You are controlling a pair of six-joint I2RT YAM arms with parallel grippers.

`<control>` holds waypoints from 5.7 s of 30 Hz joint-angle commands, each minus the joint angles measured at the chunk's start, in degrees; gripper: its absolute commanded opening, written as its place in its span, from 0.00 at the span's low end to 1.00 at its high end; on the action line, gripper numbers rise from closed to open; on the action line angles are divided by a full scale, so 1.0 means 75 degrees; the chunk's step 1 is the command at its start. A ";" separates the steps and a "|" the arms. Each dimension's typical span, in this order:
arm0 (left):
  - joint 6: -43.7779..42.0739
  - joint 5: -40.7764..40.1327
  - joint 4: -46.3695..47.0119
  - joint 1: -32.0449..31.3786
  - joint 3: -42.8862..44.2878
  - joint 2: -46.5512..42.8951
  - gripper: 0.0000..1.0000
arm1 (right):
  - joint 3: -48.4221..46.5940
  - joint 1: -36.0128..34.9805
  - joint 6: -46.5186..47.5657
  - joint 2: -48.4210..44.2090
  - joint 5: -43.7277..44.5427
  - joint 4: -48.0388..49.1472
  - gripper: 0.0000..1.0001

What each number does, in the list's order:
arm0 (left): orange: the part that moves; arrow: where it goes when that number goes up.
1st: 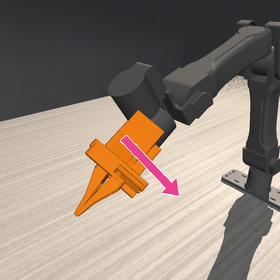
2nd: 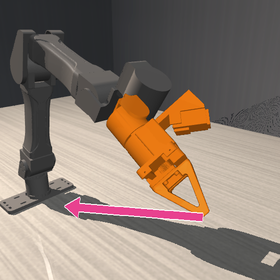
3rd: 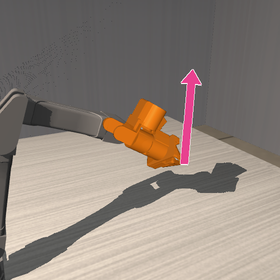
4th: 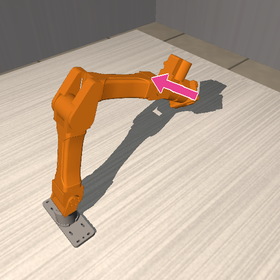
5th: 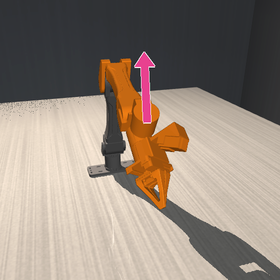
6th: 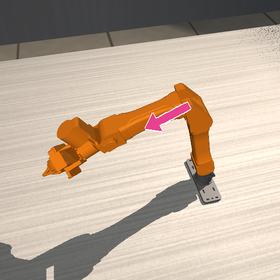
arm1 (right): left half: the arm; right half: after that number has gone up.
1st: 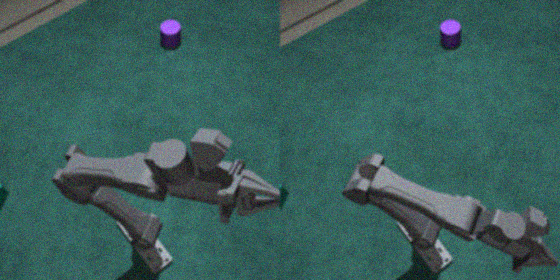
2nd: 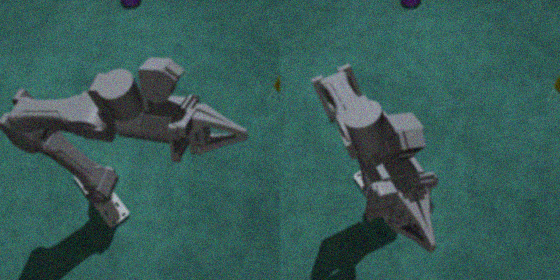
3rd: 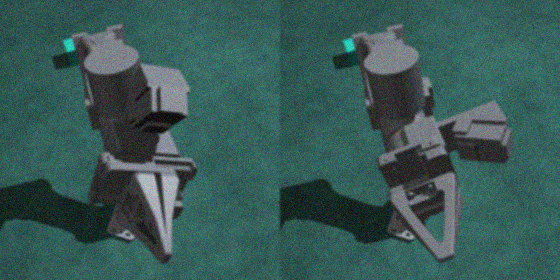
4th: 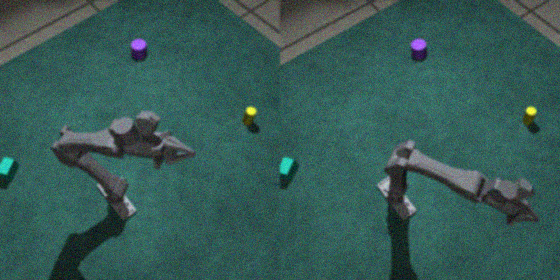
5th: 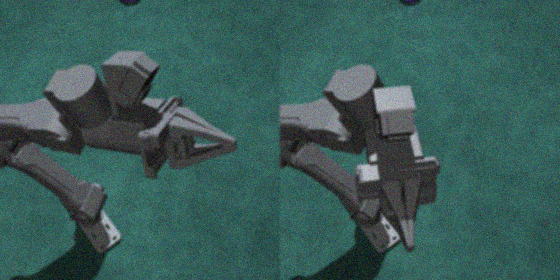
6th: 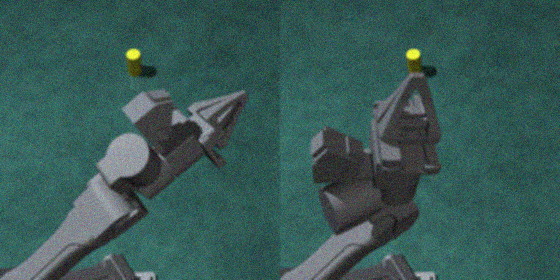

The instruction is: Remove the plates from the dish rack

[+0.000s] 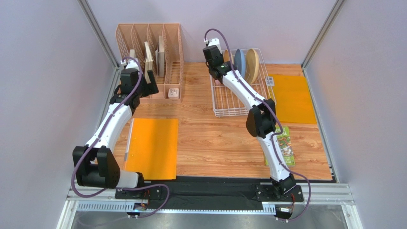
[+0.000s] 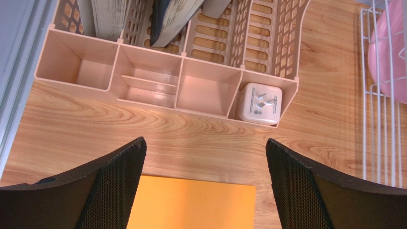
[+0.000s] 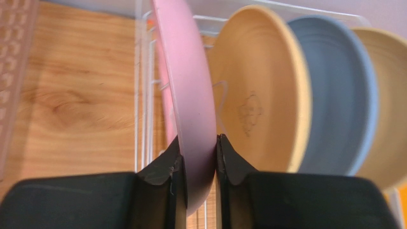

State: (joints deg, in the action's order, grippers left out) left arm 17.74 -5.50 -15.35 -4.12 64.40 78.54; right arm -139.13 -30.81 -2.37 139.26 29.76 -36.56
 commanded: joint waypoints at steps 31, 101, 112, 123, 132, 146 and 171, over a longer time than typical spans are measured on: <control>0.0598 0.2393 0.0744 -0.0025 -0.0370 -0.0440 1.00 | 0.3280 -0.1084 0.1408 -0.3859 0.3429 0.1856 0.00; 0.1830 0.3148 0.1965 -0.2029 -0.4672 -0.1579 0.00 | 0.7126 0.1600 -0.2309 -0.6112 -0.4460 0.0913 0.76; 0.2018 0.2726 0.3336 -0.2052 -0.5048 -0.0361 0.00 | 0.6141 0.1659 -0.2133 -0.5151 -0.3981 0.0773 0.76; 0.1948 0.2292 0.3501 -0.2111 -0.4837 0.0285 0.43 | 0.4467 0.1635 -0.1395 -0.3839 -0.2773 0.0457 0.73; 0.1819 0.1729 0.2846 -0.2181 -0.4556 -0.0369 0.61 | 0.2791 0.1295 -0.0482 -0.2702 -0.1989 0.0234 0.70; 0.1420 0.1202 0.1825 -0.2228 -0.3841 -0.1437 0.62 | 0.1243 0.0827 0.0819 -0.1167 -0.0253 0.0339 0.36; 0.1385 0.0979 0.1708 -0.2240 -0.3478 -0.1202 0.68 | 0.2364 -0.0615 0.3867 -0.1187 0.4400 0.5048 0.00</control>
State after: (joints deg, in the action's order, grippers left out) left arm 29.45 2.76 -2.00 -20.62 35.79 70.91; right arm -126.15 -34.15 24.49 138.19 61.56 -10.50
